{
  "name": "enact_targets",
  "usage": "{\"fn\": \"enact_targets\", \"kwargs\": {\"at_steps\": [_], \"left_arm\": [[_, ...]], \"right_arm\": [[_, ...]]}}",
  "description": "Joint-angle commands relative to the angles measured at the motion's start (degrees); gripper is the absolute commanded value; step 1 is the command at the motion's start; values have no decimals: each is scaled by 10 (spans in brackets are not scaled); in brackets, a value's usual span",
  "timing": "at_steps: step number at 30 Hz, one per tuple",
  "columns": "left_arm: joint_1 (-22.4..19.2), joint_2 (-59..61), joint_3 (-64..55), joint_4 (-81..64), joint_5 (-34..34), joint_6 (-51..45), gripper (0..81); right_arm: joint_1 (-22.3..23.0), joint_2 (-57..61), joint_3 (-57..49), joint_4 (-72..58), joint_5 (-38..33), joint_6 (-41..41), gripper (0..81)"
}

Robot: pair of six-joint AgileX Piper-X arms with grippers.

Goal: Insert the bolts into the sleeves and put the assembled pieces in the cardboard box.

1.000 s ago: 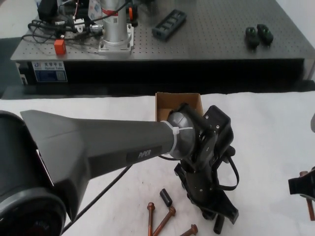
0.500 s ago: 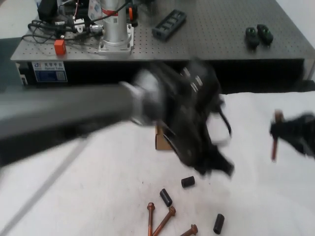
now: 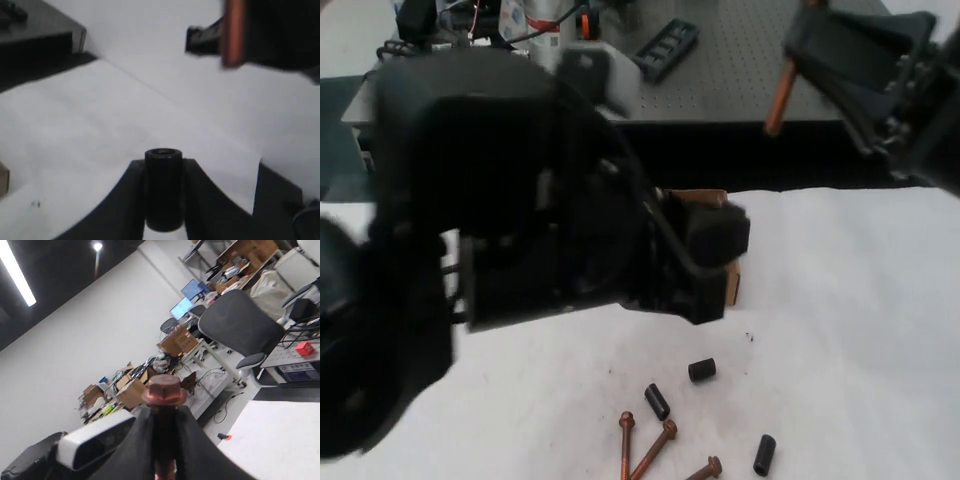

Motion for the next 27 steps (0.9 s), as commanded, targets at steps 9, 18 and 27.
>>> {"fn": "enact_targets", "kwargs": {"at_steps": [9, 18, 27], "left_arm": [[0, -36, 7, -14, 4, -12, 6], [0, -36, 7, 3, 33, -12, 6], [0, -36, 7, 3, 21, -15, 6]], "right_arm": [[58, 19, -18, 18, -17, -24, 34], [61, 19, -18, 80, -41, -63, 34], [61, 19, -18, 105, -69, -85, 34]]}}
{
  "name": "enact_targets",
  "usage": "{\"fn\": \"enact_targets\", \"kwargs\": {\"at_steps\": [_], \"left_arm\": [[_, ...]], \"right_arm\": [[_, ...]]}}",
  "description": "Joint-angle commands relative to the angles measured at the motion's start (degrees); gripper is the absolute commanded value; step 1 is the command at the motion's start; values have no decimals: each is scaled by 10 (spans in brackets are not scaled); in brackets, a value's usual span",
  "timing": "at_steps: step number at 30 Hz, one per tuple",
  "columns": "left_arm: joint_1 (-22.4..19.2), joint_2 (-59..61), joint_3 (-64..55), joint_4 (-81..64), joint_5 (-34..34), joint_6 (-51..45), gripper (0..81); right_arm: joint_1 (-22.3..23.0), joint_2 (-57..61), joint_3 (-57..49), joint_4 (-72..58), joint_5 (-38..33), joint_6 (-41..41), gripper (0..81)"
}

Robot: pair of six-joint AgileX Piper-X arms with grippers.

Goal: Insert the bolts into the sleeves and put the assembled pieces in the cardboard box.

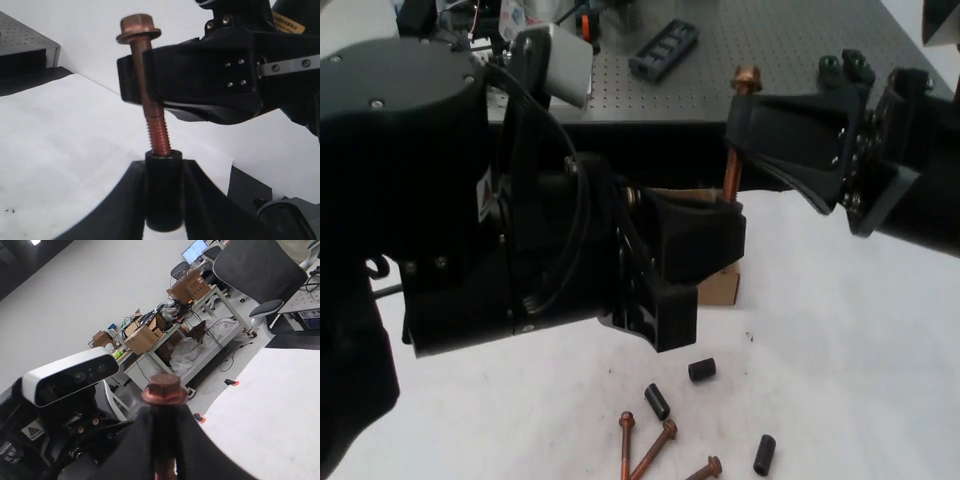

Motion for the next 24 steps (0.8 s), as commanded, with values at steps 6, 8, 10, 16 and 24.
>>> {"fn": "enact_targets", "kwargs": {"at_steps": [6, 8, 10, 16, 24], "left_arm": [[0, -6, -3, -15, -53, -5, 6], [0, -6, -3, -15, -62, -1, 6], [0, -4, -3, -15, -62, 4, 6], [7, 35, -7, -24, -156, -12, 6], [97, 304, -163, -2, -165, -96, 6]], "right_arm": [[1, 0, -5, 38, -43, -52, 55], [1, 0, -5, 38, -43, -59, 223], [1, 0, -5, 38, -40, -56, 417], [-49, -36, -5, 108, -41, -55, 384], [-144, -139, -5, 455, 74, -222, 383]]}}
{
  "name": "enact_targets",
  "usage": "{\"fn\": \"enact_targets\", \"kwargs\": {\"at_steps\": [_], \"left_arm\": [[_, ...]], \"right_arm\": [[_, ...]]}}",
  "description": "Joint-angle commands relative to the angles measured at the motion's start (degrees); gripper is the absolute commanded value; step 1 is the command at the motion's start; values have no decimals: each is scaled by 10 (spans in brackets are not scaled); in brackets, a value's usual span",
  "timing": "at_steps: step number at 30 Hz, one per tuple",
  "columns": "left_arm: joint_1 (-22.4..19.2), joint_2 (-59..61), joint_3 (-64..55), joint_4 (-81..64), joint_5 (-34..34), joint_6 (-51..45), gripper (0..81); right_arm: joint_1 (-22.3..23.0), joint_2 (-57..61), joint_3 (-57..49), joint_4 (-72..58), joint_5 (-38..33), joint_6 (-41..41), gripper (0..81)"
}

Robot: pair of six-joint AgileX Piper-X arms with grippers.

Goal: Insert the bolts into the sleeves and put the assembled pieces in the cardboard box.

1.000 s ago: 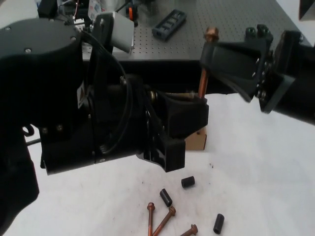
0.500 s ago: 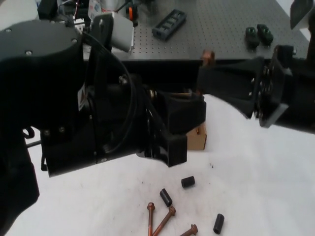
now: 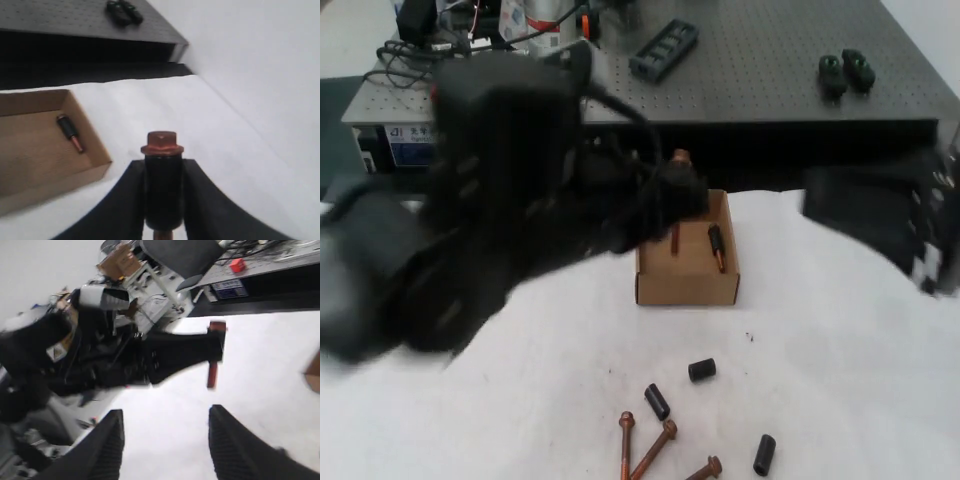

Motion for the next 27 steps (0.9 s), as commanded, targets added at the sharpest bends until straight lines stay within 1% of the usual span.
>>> {"fn": "enact_targets", "kwargs": {"at_steps": [1, 3, 5, 9, 12, 14, 16, 18, 21, 23, 27], "left_arm": [[14, 58, -59, 19, -5, -8, 6], [23, 139, -144, 78, -4, 10, 6], [28, 212, -223, 138, -4, 24, 6], [31, 332, -379, 220, -4, 30, 6], [32, 397, -464, 256, -4, 30, 6], [34, 430, -506, 272, -4, 30, 6], [36, 459, -538, 287, -4, 27, 6], [36, 479, -561, 305, -4, 22, 6], [36, 491, -565, 315, -4, 20, 3], [37, 494, -565, 318, -4, 20, 33], [38, 494, -565, 318, -4, 20, 158]], "right_arm": [[-30, -35, -2, 197, 105, -105, 383], [-30, -35, -2, 261, 169, -133, 383], [-28, -30, 3, 300, 217, -141, 383], [-28, -3, 21, 321, 249, -140, 383], [-28, 40, 26, 344, 268, -140, 383], [-28, 76, 26, 347, 268, -140, 383], [-26, 111, 26, 337, 268, -140, 383], [-15, 149, 26, 316, 268, -133, 383], [23, 207, 26, 265, 268, -102, 383], [52, 247, 26, 230, 278, -73, 383], [95, 322, 26, 165, 289, -20, 383]]}}
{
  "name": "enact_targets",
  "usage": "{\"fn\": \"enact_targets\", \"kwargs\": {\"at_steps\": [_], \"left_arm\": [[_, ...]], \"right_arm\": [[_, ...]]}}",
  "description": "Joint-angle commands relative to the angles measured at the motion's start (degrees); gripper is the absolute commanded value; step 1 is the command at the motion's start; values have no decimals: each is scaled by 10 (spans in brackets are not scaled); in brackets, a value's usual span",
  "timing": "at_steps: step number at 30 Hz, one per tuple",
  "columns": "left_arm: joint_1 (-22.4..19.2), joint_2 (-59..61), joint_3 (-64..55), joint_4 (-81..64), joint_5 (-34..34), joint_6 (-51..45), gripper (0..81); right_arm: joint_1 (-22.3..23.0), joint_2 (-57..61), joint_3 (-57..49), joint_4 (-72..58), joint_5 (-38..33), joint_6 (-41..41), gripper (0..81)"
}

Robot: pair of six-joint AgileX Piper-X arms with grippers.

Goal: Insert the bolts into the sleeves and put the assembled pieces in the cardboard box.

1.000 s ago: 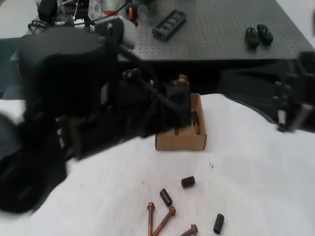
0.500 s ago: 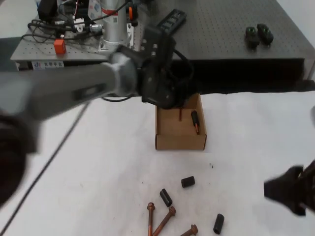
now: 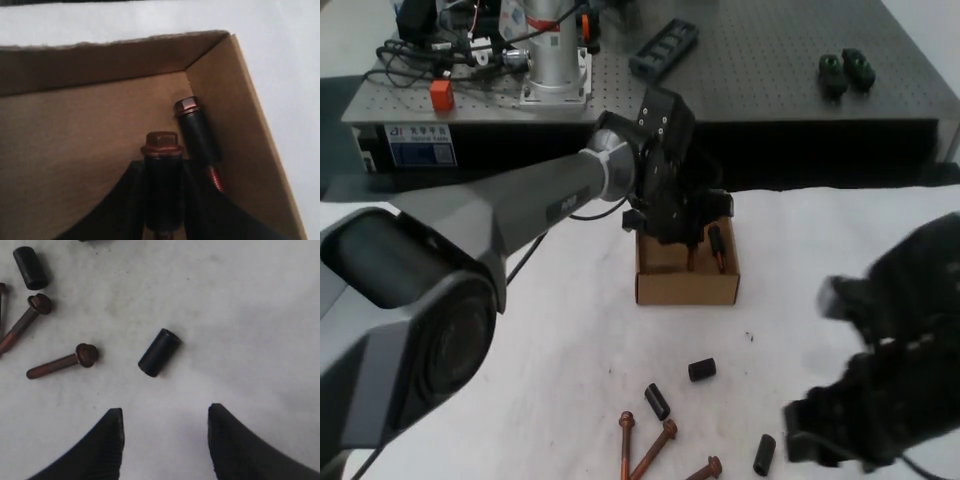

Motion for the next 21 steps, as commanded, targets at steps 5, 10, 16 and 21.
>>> {"fn": "enact_targets", "kwargs": {"at_steps": [5, 10, 16, 21], "left_arm": [[6, -8, -12, -2, 26, -1, 234], [15, -32, -12, 44, 33, 0, 234], [24, -90, -12, 112, 33, 50, 234], [21, -159, 34, 175, 9, 86, 234]], "right_arm": [[45, 135, -4, -118, 8, 82, 383], [45, 187, -17, -121, 22, 84, 353], [45, 193, -16, -160, 24, 97, 271], [43, 193, -16, -159, 30, 105, 271]]}}
